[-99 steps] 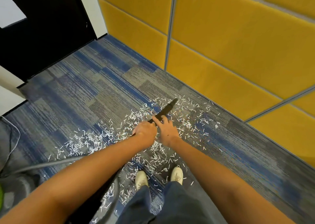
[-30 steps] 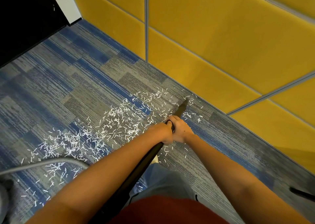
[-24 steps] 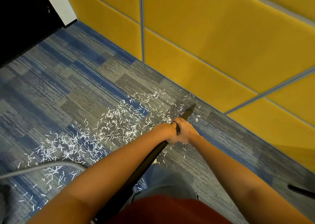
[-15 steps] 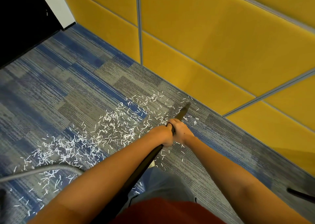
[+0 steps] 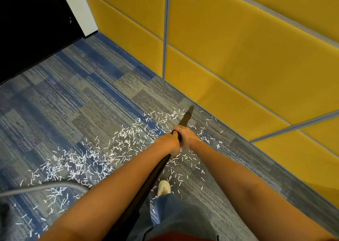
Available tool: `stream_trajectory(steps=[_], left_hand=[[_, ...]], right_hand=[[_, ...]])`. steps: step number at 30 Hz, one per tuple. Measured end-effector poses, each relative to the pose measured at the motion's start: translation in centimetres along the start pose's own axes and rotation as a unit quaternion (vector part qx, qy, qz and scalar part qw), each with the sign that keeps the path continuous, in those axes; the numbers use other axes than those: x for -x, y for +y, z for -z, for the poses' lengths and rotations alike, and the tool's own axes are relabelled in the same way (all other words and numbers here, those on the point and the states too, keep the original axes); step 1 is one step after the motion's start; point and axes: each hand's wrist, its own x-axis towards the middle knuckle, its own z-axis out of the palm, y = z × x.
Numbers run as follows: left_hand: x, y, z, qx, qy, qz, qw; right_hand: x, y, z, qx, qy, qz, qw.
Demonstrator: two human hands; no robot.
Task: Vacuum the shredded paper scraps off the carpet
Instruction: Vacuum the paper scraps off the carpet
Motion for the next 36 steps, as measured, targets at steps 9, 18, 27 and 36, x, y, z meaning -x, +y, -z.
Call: stream_trajectory(steps=[9,18,27,36], left_hand=[[-0.8,-0.5,2.8,-0.043,-0.008,-0.032,0.999],[-1.7,0.6,3.7,-0.065,-0.02,-0.056,0.996],[-1.3,3.1,2.3,-0.078,-0.018,-0.072,0.994],[-0.5,5.3,0.7,-0.082,-0.013,-0.099,0.992]], right_hand=[[-1.1,-0.5,1.7,0.03,0.032,-0.012,0.999],[-0.7,1.0,2.2,-0.005,0.048,-0.035,0.998],[1.6,2.6,2.0,-0.002,0.059,-0.056,0.997],[4.5,4.3,1.6,-0.007,0.062,-0.066,0.996]])
